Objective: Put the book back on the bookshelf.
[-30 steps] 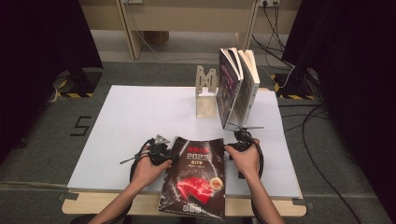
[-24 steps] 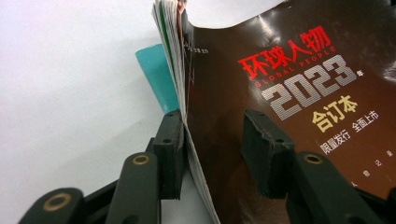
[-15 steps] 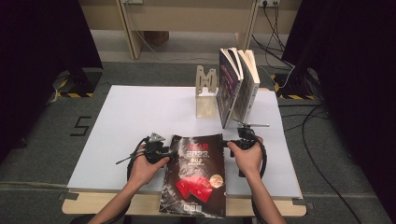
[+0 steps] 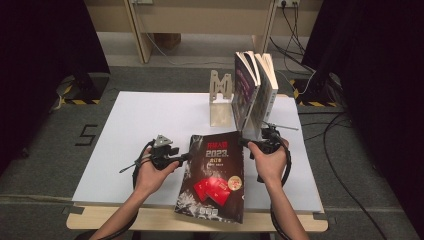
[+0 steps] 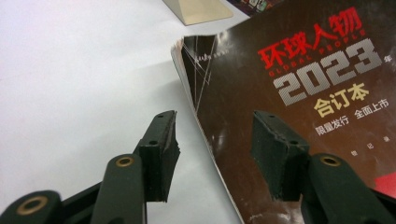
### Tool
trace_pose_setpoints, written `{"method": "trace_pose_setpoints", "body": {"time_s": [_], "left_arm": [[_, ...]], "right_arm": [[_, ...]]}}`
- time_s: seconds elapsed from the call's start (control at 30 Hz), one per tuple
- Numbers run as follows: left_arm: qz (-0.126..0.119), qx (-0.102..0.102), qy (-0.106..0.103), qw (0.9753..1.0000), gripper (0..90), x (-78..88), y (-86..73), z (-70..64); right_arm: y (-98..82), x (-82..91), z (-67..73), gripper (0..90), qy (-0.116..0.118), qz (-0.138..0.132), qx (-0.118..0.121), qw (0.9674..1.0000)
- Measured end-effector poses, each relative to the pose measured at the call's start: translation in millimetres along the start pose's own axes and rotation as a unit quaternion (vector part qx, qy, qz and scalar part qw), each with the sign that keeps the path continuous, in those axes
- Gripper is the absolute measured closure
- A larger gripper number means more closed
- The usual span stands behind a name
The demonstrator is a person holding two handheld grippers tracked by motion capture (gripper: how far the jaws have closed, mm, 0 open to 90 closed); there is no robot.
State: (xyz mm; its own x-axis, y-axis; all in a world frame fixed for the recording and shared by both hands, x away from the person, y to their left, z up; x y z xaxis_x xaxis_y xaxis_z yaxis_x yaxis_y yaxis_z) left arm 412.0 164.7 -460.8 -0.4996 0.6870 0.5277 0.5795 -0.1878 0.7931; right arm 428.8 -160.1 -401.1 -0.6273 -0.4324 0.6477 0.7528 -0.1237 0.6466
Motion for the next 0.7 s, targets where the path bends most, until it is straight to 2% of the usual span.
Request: {"method": "trace_pose_setpoints", "body": {"time_s": [0.2, 0.3, 0.7], "left_arm": [[-0.01, -0.008, -0.003, 0.9999, 48.6, -0.6, 5.8, -3.8], [-0.013, -0.008, -0.005, 0.9999, 48.3, -0.5, 6.9, -4.3], [-0.023, -0.016, -0.011, 0.9995, 47.1, -0.4, 14.2, -7.7]], "right_arm": [[6.3, 3.2, 2.5, 88.1, -0.004, -0.02, 0.001, 0.9998], [8.7, 6.3, 3.2, 88.1, -0.003, -0.026, -0.006, 0.9996], [20.0, 20.0, 7.5, 88.1, -0.003, -0.065, -0.001, 0.9979]]}}
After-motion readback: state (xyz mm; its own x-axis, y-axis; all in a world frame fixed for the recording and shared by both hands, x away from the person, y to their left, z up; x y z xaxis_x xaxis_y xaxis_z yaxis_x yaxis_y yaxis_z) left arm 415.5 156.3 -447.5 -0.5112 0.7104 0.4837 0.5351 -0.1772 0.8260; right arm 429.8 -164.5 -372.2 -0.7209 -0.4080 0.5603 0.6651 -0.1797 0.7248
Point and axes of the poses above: each handheld gripper's, and its own axes: x roughly backward along the jaws, y roughly out of its top, z roughly to its left, the point moved 1 cm from there along -x, roughly forward along the jaws, and after that the axes turned 12 degrees about -y, right-handed, at the moved point
